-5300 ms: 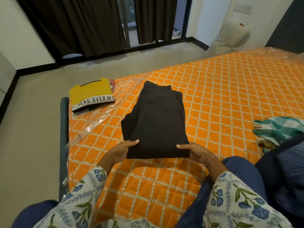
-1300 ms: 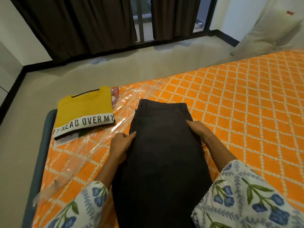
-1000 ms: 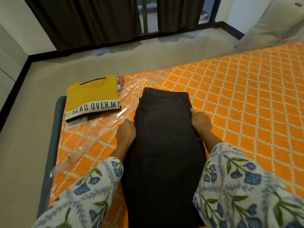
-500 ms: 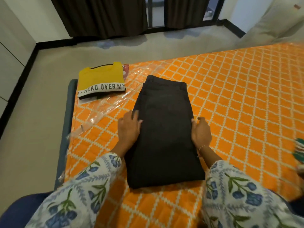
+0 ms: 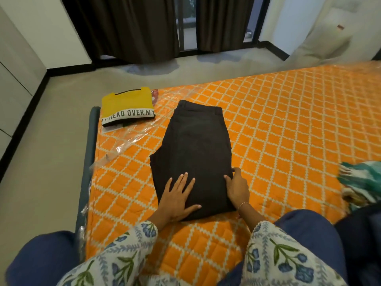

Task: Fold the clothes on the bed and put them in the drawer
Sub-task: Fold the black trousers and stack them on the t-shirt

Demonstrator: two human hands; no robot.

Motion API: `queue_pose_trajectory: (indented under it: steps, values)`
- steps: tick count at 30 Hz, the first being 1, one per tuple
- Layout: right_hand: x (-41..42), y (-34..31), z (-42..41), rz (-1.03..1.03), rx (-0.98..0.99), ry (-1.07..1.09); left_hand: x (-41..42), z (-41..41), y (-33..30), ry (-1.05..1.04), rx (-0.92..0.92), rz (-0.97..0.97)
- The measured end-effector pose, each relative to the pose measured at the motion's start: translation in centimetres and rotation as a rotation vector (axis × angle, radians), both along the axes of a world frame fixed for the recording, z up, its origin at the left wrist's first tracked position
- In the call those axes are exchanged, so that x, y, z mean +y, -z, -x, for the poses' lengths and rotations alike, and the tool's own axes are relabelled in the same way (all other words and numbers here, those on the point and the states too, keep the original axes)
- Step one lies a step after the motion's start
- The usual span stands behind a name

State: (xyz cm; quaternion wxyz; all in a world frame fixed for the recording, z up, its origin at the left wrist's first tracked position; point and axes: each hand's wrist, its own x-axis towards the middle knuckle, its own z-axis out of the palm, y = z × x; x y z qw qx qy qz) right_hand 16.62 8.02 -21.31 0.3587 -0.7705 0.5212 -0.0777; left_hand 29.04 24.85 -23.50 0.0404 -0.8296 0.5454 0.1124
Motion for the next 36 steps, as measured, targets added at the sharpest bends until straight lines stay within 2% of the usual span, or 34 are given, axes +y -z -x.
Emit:
queue_pose_trajectory:
  steps: [2, 4, 6, 9, 13, 16, 18, 19, 23, 25, 26, 28, 30, 33, 35, 36]
  values:
    - [0.7, 0.1, 0.8, 0.095, 0.137, -0.082, 1.0, -0.1, 0.3, 0.06, 0.022, -0.024]
    - [1.1, 0.4, 1.4, 0.429, 0.245, -0.213, 1.5, -0.1, 0.2, 0.085, -0.026, -0.031]
    - [1.8, 0.9, 1.5, 0.589, 0.247, -0.463, 1.8, -0.1, 0.1, 0.103, -0.06, -0.108]
    - [3.5, 2.1, 2.7, 0.523, 0.419, -0.882, 2.3, 0.6, 0.7, 0.191, -0.095, -0.119]
    - [4.5, 1.9, 4.2, 0.539, 0.54, -0.929, 3.1, 1.6, 0.6, 0.163, -0.184, -0.087]
    - [3.6, 0.5, 3.9, 0.623, 0.411, -0.862, 2.9, 1.4, -2.5, 0.136, -0.247, -0.088]
    - [3.3, -1.5, 3.3, 0.521, 0.43, -0.805, 2.0, -0.1, -4.6, 0.129, -0.134, -0.168]
    - [2.7, -2.5, 2.9, 0.417, 0.441, -0.79, 1.3, -1.0, -5.8, 0.092, 0.009, -0.199]
    - [-0.2, -7.6, 1.6, -0.114, 0.455, -0.817, 0.5, -4.0, -11.7, -0.204, 0.783, -0.2]
    - [-1.4, -10.5, 1.3, -0.3, 0.427, -0.741, 1.5, -5.7, -13.3, -0.328, 1.195, -0.147]
    - [-2.0, -11.6, 1.1, -0.352, 0.397, -0.688, 2.0, -6.7, -13.4, -0.323, 1.331, -0.083]
    - [-3.6, -13.5, 0.1, -0.424, 0.296, -0.595, 2.7, -8.1, -13.1, -0.302, 1.402, 0.02]
    - [-5.8, -14.5, -1.3, -0.516, 0.131, -0.505, 2.1, -8.3, -12.7, -0.316, 1.292, 0.198]
    - [-8.5, -14.6, -2.7, -0.676, -0.365, -0.317, -0.5, -8.9, -12.5, -0.52, 1.185, 0.544]
    - [-9.8, -13.6, -2.4, -0.946, -0.734, -0.181, -2.6, -10.4, -12.1, -0.622, 1.22, 0.694]
    - [-9.9, -12.8, -2.1, -1.023, -0.8, -0.16, -3.6, -11.1, -12.0, -0.658, 1.24, 0.736]
